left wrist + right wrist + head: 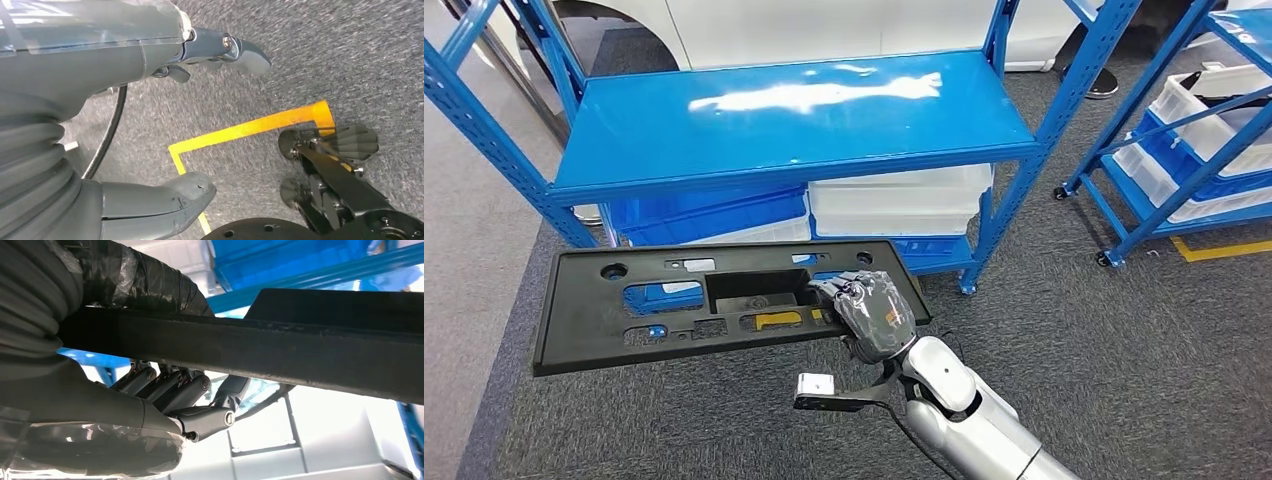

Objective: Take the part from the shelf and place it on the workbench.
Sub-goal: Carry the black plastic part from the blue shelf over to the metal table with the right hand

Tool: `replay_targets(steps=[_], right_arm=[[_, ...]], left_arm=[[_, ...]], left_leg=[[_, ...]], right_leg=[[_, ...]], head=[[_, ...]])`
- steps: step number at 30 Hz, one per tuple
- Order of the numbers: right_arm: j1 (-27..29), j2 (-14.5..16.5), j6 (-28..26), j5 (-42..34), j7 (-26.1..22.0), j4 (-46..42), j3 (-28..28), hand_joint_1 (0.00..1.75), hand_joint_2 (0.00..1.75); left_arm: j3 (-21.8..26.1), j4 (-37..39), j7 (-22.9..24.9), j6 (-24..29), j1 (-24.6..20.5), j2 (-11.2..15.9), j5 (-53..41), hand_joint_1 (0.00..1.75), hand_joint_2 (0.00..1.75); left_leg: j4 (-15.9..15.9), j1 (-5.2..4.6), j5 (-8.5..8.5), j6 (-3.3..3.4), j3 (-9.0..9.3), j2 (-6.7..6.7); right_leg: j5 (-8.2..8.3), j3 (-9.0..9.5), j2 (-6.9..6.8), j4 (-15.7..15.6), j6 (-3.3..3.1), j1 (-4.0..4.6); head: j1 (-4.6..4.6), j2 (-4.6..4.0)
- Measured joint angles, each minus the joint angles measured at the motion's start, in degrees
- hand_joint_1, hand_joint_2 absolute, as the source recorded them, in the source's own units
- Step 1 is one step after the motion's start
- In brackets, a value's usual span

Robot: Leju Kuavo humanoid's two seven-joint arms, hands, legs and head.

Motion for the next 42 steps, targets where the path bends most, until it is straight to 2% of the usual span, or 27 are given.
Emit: replay_targets(steps=[2,4,5,6,8,10,11,12,14,16,17,19,21,23,25,26,27,29,31,32,34,35,36,37,39,41,42], right_arm=[[-0.06,-0.13,-0.01,0.21,0.03,-0.20,0.00,1.75,1.75],[-0.10,-0.24,0.01,0.35,0.07,-0.46,0.00,1.75,1.75],[-0.12,-0.25,0.03,0.44,0.08,-0.62,0.01,1.75,1.75],[-0.15,-0.25,0.07,0.51,0.09,-0.83,0.02,1.75,1.75],[-0.13,-0.28,0.19,0.60,0.11,-1.12,0.05,1.75,1.75],[0.01,-0.38,0.30,0.68,0.15,-1.23,0.10,1.75,1.75],[0.10,-0.43,0.35,0.72,0.16,-1.23,0.15,1.75,1.75],[0.16,-0.46,0.40,0.76,0.15,-1.24,0.21,1.75,1.75],[0.20,-0.49,0.50,0.78,0.15,-1.35,0.30,1.75,1.75],[0.19,-0.52,0.58,0.80,0.19,-1.61,0.37,1.75,1.75],[0.18,-0.55,0.61,0.85,0.21,-1.77,0.41,1.75,1.75],[0.19,-0.56,0.66,0.94,0.26,-2.02,0.49,1.75,1.75],[0.14,-0.58,0.67,0.97,0.32,-2.26,0.51,1.75,1.75],[0.15,-0.62,0.67,1.04,0.38,-2.39,0.54,1.75,1.75],[0.29,-0.69,0.67,1.26,0.58,-2.38,0.58,1.75,1.75],[0.35,-0.72,0.67,1.41,0.68,-2.37,0.62,1.75,1.75],[0.36,-0.73,0.67,1.51,0.77,-2.35,0.68,1.75,1.75],[0.28,-0.72,0.66,1.62,0.79,-2.35,0.81,1.75,1.75],[0.21,-0.73,0.65,1.71,0.79,-2.35,0.90,1.75,1.75],[0.15,-0.73,0.65,1.79,0.83,-2.35,0.92,1.75,1.75],[-0.05,-0.69,0.65,2.01,0.93,-2.34,0.95,1.75,1.75],[-0.14,-0.66,0.64,2.11,1.01,-2.36,0.97,1.75,1.75],[-0.18,-0.61,0.63,2.17,1.09,-2.38,0.98,1.75,1.75],[-0.15,-0.57,0.61,2.19,1.17,-2.41,1.02,1.75,1.75],[0.21,-0.61,0.55,2.20,1.37,-2.44,1.09,1.75,1.75],[0.86,-0.74,0.49,2.25,1.45,-2.42,1.23,1.75,1.75],[1.22,-0.78,0.45,2.27,1.46,-2.42,1.32,1.75,1.75]], left_arm=[[0.00,0.00,0.08,-0.13,-0.14,-0.30,-0.01,0.00,1.75],[0.00,0.00,0.18,-0.19,-0.17,-0.38,-0.01,0.00,1.75],[0.00,0.00,0.23,-0.19,-0.15,-0.41,-0.01,0.00,1.75],[0.00,0.00,0.26,-0.21,-0.15,-0.44,-0.02,0.00,1.75],[0.00,0.00,0.27,-0.24,-0.19,-0.49,-0.03,0.00,1.75],[0.00,0.00,0.28,-0.26,-0.18,-0.51,-0.01,0.00,1.75],[0.00,0.00,0.30,-0.25,-0.14,-0.51,0.02,0.00,1.75],[0.01,0.00,0.32,-0.23,-0.11,-0.51,0.05,0.00,1.75],[0.08,0.00,0.39,-0.21,-0.09,-0.52,0.13,0.00,1.75],[0.27,0.00,0.57,-0.27,-0.17,-0.58,0.20,0.00,1.75],[0.42,0.00,0.72,-0.31,-0.20,-0.61,0.22,0.00,1.75],[0.70,0.00,0.97,-0.34,-0.17,-0.62,0.23,0.00,1.75],[0.85,0.00,1.10,-0.36,-0.14,-0.64,0.28,0.00,1.75],[0.91,0.00,1.19,-0.41,-0.21,-0.62,0.43,0.00,1.75],[0.94,0.00,1.31,-0.54,-0.27,-0.53,0.56,0.00,1.75],[0.95,0.00,1.37,-0.62,-0.27,-0.50,0.60,0.00,1.75],[0.96,0.00,1.44,-0.69,-0.26,-0.48,0.60,0.00,1.75],[0.97,0.00,1.51,-0.83,-0.26,-0.50,0.61,0.00,1.75],[0.97,0.00,1.54,-0.91,-0.31,-0.58,0.62,0.00,1.75],[0.97,0.00,1.56,-0.93,-0.30,-0.61,0.62,0.00,1.75],[0.99,-0.01,1.57,-0.95,-0.20,-0.56,0.58,0.00,1.75],[1.00,-0.01,1.55,-0.94,-0.17,-0.49,0.56,0.00,1.75],[1.01,-0.02,1.50,-0.93,-0.17,-0.40,0.52,0.00,1.75],[1.02,-0.02,1.45,-0.92,-0.23,-0.31,0.45,0.00,1.75],[1.03,-0.02,1.31,-0.92,-0.43,-0.21,0.29,0.00,1.75],[1.03,-0.02,1.26,-0.90,-0.52,-0.17,0.19,0.00,1.75],[1.03,-0.02,1.31,-0.87,-0.49,-0.13,0.18,0.00,1.75]], left_leg=[[-0.15,0.47,0.66,-0.77,-0.40,-0.96],[-0.44,0.76,1.05,-1.51,-0.60,-1.71],[-0.13,0.70,0.66,-1.75,-0.86,-1.19],[1.24,0.58,-0.44,-1.93,-1.51,-0.23],[7.57,0.54,-4.21,-2.36,-4.39,1.88],[14.75,0.76,-6.99,-2.98,-7.63,2.46],[16.08,0.87,-6.90,-3.28,-8.12,2.62],[14.94,0.98,-5.67,-3.55,-7.36,2.84],[7.66,1.02,-2.22,-3.99,-3.16,4.70],[2.21,0.58,-0.69,-3.52,-0.06,6.80],[1.47,0.37,-0.91,-3.03,0.27,7.15],[1.27,0.31,-0.93,-1.80,-0.02,6.03],[1.01,0.38,-0.68,-0.75,-0.18,4.83],[0.90,0.37,-0.36,-0.11,-0.37,3.61],[0.92,0.10,-0.17,0.20,-0.56,2.14],[0.94,-0.07,-0.10,0.29,-0.60,1.35],[0.96,-0.23,-0.05,0.34,-0.60,0.53],[0.99,-0.35,0.06,0.32,-0.58,-1.03],[1.05,-0.20,0.34,-0.02,-0.83,-2.35],[1.04,0.00,0.54,-0.29,-1.07,-2.95],[0.79,0.19,1.01,-1.01,-1.46,-4.26],[0.79,0.12,0.93,-1.29,-1.61,-4.18],[1.46,-0.04,0.25,-1.56,-1.99,-3.18],[3.14,-0.18,-1.03,-1.83,-2.74,-1.64],[9.69,0.04,-4.92,-2.36,-5.50,1.57],[15.32,0.46,-7.05,-3.02,-7.76,2.49],[15.36,0.64,-6.64,-3.31,-7.53,2.72]], right_leg=[[0.03,1.77,1.09,-3.22,-0.52,0.34],[0.71,2.10,-0.25,-4.26,-0.81,0.46],[1.11,2.43,-1.02,-5.06,-1.04,0.34],[1.49,2.74,-1.87,-5.83,-1.24,0.18],[1.84,2.86,-3.42,-6.36,-1.41,0.01],[1.72,2.37,-4.98,-5.88,-1.31,-0.06],[1.57,2.06,-5.71,-5.52,-1.16,-0.14],[1.36,1.79,-6.36,-5.10,-0.95,-0.26],[0.68,1.40,-7.51,-4.02,-0.30,-0.47],[0.02,1.17,-8.45,-2.99,0.40,-0.28],[-0.17,1.10,-8.89,-2.66,0.66,-0.10],[-0.41,1.14,-9.87,-2.31,1.03,0.00],[-2.00,0.47,-8.50,-0.58,1.45,-0.35],[-5.74,-2.24,-5.40,5.63,1.73,-0.64],[-8.49,-5.81,-3.99,12.96,1.62,-0.59],[-8.25,-6.62,-3.79,14.28,1.38,-0.51],[-6.89,-6.42,-3.57,13.43,1.00,-0.40],[-2.38,-3.32,-1.86,6.08,-0.06,-0.03],[0.37,-0.63,0.78,-0.16,-0.77,0.19],[0.64,-0.21,1.49,-1.28,-0.88,0.29],[0.93,-0.03,0.62,-1.97,-0.88,0.34],[1.16,0.18,-0.16,-2.57,-0.92,0.22],[1.47,0.41,-0.96,-3.26,-1.06,0.01],[1.77,0.60,-1.82,-3.88,-1.19,-0.19],[2.00,0.61,-3.58,-4.18,-1.41,-0.22],[1.89,0.25,-5.38,-3.80,-1.36,-0.22],[1.80,0.03,-6.20,-3.54,-1.28,-0.28]], head=[[0.04,0.00],[0.06,0.00],[0.06,0.00],[0.04,0.00],[0.02,0.00],[0.01,0.00],[0.00,0.00],[0.00,0.00],[-0.01,0.00],[-0.03,0.00],[-0.04,0.00],[-0.06,0.00],[-0.06,0.00],[-0.06,0.00],[-0.06,0.00],[-0.05,0.00],[-0.05,0.00],[-0.06,0.00],[-0.05,0.00],[-0.04,0.00],[0.03,0.00],[0.00,0.00],[-0.06,0.00],[-0.13,0.00],[-0.25,0.00],[-0.25,0.00],[-0.26,0.00]])
